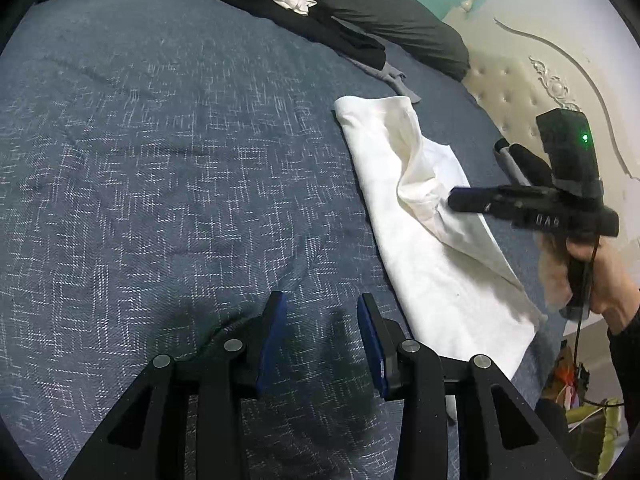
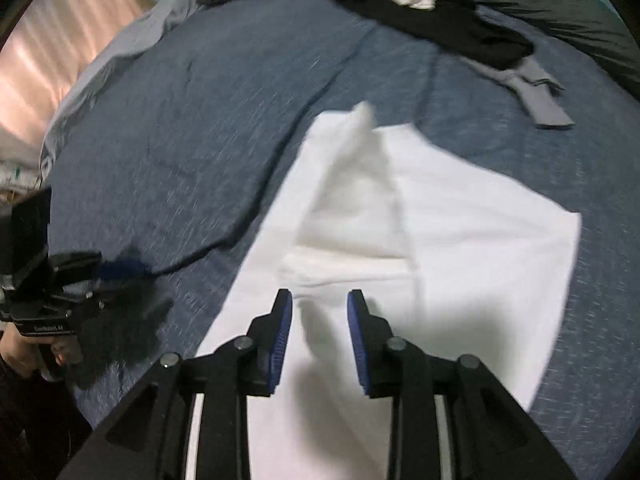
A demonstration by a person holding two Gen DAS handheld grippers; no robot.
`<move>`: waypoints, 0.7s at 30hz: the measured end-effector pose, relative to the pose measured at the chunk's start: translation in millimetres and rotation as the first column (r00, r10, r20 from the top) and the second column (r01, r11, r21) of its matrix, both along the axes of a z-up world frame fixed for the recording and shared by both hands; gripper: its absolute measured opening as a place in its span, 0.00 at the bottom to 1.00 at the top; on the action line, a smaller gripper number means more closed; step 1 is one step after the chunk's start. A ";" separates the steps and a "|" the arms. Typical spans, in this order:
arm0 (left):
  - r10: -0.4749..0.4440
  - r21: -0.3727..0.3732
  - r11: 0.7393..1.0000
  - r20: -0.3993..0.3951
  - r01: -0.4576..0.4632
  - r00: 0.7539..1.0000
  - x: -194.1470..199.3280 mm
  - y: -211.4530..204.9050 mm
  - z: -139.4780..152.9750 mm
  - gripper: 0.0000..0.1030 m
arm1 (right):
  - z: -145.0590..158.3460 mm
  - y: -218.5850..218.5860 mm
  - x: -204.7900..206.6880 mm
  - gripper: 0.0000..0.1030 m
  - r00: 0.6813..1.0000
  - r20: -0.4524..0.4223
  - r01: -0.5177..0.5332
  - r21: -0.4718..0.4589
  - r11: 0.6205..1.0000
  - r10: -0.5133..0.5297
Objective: Fold clothes
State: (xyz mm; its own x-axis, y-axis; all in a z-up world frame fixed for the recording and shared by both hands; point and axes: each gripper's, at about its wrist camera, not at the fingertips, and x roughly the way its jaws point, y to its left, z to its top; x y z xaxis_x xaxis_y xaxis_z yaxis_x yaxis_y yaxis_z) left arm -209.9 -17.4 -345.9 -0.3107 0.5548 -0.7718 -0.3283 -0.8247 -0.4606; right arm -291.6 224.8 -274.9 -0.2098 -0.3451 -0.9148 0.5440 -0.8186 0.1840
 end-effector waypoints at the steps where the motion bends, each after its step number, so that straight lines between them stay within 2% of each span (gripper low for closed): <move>1: -0.002 0.000 1.000 0.002 0.002 1.000 0.0 -0.1 -0.4 0.39 | -2.2 -5.0 2.7 0.28 1.000 -0.009 -0.012 0.024 1.000 0.012; 3: -0.004 0.001 1.000 0.002 0.004 1.000 -0.1 -0.3 -0.6 0.39 | -5.5 -13.4 6.8 0.28 0.999 -0.026 -0.030 0.066 0.997 0.032; 6: -0.005 0.003 1.000 0.001 0.005 1.000 -0.5 0.7 -0.3 0.39 | -2.7 -12.8 3.8 0.27 0.998 -0.049 -0.021 0.075 0.997 0.025; 7: -0.004 0.004 1.000 0.002 0.004 1.000 -0.8 0.6 -0.4 0.39 | -1.8 -12.5 2.8 0.23 0.998 -0.057 -0.018 0.078 0.997 0.023; 8: -0.002 0.004 1.000 0.002 0.002 1.000 -1.1 0.3 -0.3 0.39 | -0.9 -12.3 1.8 0.11 0.998 -0.064 -0.016 0.081 0.997 0.021; 12: 0.000 0.003 1.000 -0.001 0.000 1.000 -1.6 -0.9 0.3 0.39 | 4.5 -9.4 -2.8 0.07 0.995 -0.097 0.002 0.089 0.996 0.007; 16: -0.006 0.003 1.000 0.003 0.006 1.000 -2.1 -0.3 -1.3 0.39 | 31.3 30.8 -22.2 0.06 0.986 -0.136 0.104 0.031 0.994 -0.099; 21: -0.012 0.001 1.000 0.002 0.012 1.000 -0.9 2.1 -1.4 0.39 | 40.8 86.7 -52.2 0.06 0.960 -0.149 0.241 0.015 0.970 -0.236</move>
State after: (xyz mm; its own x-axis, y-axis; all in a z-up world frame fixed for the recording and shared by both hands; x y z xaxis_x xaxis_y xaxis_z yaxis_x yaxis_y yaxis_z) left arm -210.8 -15.3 -347.3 -0.3023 0.5591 -0.7720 -0.3369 -0.8203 -0.4622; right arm -343.8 311.5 -234.1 -0.4135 -0.2390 -0.8786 0.3508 -0.9323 0.0885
